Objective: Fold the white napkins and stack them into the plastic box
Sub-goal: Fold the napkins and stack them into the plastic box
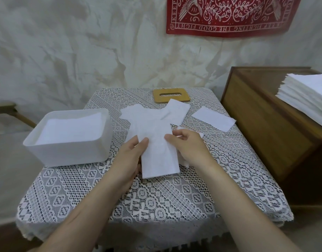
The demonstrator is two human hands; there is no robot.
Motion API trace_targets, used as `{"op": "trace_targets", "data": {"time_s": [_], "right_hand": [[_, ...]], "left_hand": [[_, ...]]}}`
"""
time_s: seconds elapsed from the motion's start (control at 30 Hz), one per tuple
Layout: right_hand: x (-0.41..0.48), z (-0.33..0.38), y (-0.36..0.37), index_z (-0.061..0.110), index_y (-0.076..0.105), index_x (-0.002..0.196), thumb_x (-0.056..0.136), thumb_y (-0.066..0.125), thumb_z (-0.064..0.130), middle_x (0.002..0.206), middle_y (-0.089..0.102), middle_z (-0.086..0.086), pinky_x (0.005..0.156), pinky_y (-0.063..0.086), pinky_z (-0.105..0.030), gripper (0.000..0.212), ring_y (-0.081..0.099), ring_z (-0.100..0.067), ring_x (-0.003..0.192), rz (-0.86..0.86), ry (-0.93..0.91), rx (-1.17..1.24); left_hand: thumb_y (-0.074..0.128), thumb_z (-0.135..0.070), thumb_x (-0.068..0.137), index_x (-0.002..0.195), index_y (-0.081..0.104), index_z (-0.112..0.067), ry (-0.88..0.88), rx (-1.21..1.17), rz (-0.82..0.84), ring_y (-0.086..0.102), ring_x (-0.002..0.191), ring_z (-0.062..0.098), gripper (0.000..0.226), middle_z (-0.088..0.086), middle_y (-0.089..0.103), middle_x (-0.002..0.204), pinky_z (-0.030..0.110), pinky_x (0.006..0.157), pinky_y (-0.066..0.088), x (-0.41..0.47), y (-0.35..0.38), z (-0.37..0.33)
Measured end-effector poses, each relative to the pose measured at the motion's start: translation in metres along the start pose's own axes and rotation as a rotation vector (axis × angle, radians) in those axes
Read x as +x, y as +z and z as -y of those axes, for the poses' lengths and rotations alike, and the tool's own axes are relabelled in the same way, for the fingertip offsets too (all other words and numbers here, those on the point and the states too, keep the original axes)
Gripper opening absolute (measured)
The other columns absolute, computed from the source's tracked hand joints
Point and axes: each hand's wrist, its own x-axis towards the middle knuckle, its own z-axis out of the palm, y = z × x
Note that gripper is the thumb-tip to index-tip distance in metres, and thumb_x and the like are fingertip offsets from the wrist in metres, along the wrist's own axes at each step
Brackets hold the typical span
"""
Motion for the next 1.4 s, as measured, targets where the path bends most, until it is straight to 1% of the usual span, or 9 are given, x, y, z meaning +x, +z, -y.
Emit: {"op": "trace_targets", "data": {"time_s": [0.13, 0.2, 0.33, 0.47, 0.6, 0.7, 0.9, 1.17, 1.4], "right_hand": [[-0.004, -0.001, -0.003, -0.001, 0.062, 0.093, 0.1, 0.064, 0.013, 0.047, 0.057, 0.011, 0.033, 0.032, -0.01, 0.016, 0.047, 0.002, 0.03, 0.106, 0.036, 0.095], [-0.002, -0.002, -0.002, 0.004, 0.061, 0.087, 0.1, 0.063, 0.009, 0.041, 0.053, 0.013, 0.034, 0.033, -0.01, 0.014, 0.046, 0.002, 0.031, 0.108, 0.018, 0.109], [0.002, -0.006, 0.0, 0.009, 0.065, 0.081, 0.098, 0.067, 0.012, 0.052, 0.061, 0.013, 0.042, 0.042, -0.013, 0.017, 0.054, 0.003, 0.042, 0.059, -0.008, 0.039], [0.017, -0.021, -0.009, 0.021, 0.073, 0.08, 0.094, 0.07, 0.028, 0.071, 0.072, 0.012, 0.07, 0.052, -0.028, 0.016, 0.067, -0.011, 0.075, -0.095, -0.072, -0.287], [0.024, -0.029, -0.032, 0.024, 0.071, 0.086, 0.097, 0.064, 0.034, 0.081, 0.073, 0.01, 0.062, 0.043, -0.027, 0.016, 0.066, -0.015, 0.078, -0.21, -0.064, -0.553], [0.028, -0.03, -0.046, 0.024, 0.071, 0.098, 0.097, 0.064, 0.034, 0.095, 0.071, 0.007, 0.07, 0.048, -0.031, 0.012, 0.065, -0.022, 0.088, -0.289, -0.05, -0.669], [0.034, -0.033, -0.057, 0.015, 0.063, 0.112, 0.093, 0.066, 0.046, 0.1, 0.067, -0.004, 0.069, 0.043, -0.034, 0.037, 0.061, -0.029, 0.091, -0.38, 0.041, -0.857], [0.04, -0.036, -0.055, 0.028, 0.064, 0.095, 0.096, 0.066, 0.033, 0.101, 0.07, 0.004, 0.07, 0.043, -0.032, 0.006, 0.063, -0.024, 0.09, -0.363, -0.035, -0.774], [0.038, -0.031, -0.054, 0.024, 0.059, 0.092, 0.099, 0.059, 0.026, 0.078, 0.062, 0.007, 0.055, 0.034, -0.03, 0.008, 0.057, -0.017, 0.065, -0.322, -0.15, -0.432]], "left_hand": [[0.052, -0.022, 0.107, 0.122, 0.069, -0.02, 0.006, 0.031, 0.004, 0.076, 0.105, 0.019, 0.023, -0.001, 0.079, 0.114, 0.036, 0.084, 0.059, 0.0, -0.002, 0.0], [0.059, -0.02, 0.104, 0.124, 0.069, -0.019, 0.028, 0.092, -0.015, 0.075, 0.106, 0.026, 0.023, 0.004, 0.078, 0.115, 0.047, 0.091, 0.059, 0.002, -0.004, 0.003], [0.065, -0.013, 0.1, 0.115, 0.071, -0.019, 0.057, 0.138, -0.099, 0.077, 0.097, 0.029, 0.018, 0.007, 0.08, 0.106, 0.053, 0.091, 0.06, 0.006, -0.006, 0.005], [0.064, -0.014, 0.101, 0.108, 0.072, -0.023, 0.04, 0.147, -0.133, 0.078, 0.094, 0.024, 0.014, 0.001, 0.081, 0.102, 0.047, 0.085, 0.062, 0.009, -0.01, 0.005], [0.06, -0.016, 0.103, 0.115, 0.071, -0.024, 0.029, 0.162, -0.108, 0.077, 0.096, 0.022, 0.017, 0.0, 0.08, 0.106, 0.046, 0.087, 0.061, 0.011, -0.015, 0.004], [0.059, -0.015, 0.104, 0.115, 0.071, -0.023, 0.017, 0.16, -0.089, 0.077, 0.095, 0.02, 0.019, -0.001, 0.08, 0.106, 0.045, 0.086, 0.06, 0.011, -0.016, 0.003], [0.059, -0.016, 0.104, 0.115, 0.07, -0.021, -0.004, 0.165, -0.074, 0.078, 0.096, 0.021, 0.017, -0.001, 0.08, 0.106, 0.044, 0.086, 0.059, 0.009, -0.015, 0.003], [0.057, -0.014, 0.104, 0.117, 0.069, -0.019, -0.01, 0.142, -0.057, 0.078, 0.096, 0.02, 0.019, -0.001, 0.08, 0.107, 0.037, 0.079, 0.059, 0.008, -0.012, 0.002], [0.057, -0.015, 0.104, 0.119, 0.069, -0.018, -0.019, 0.121, -0.045, 0.078, 0.097, 0.02, 0.02, -0.001, 0.08, 0.109, 0.037, 0.078, 0.059, 0.006, -0.01, 0.0]]}}
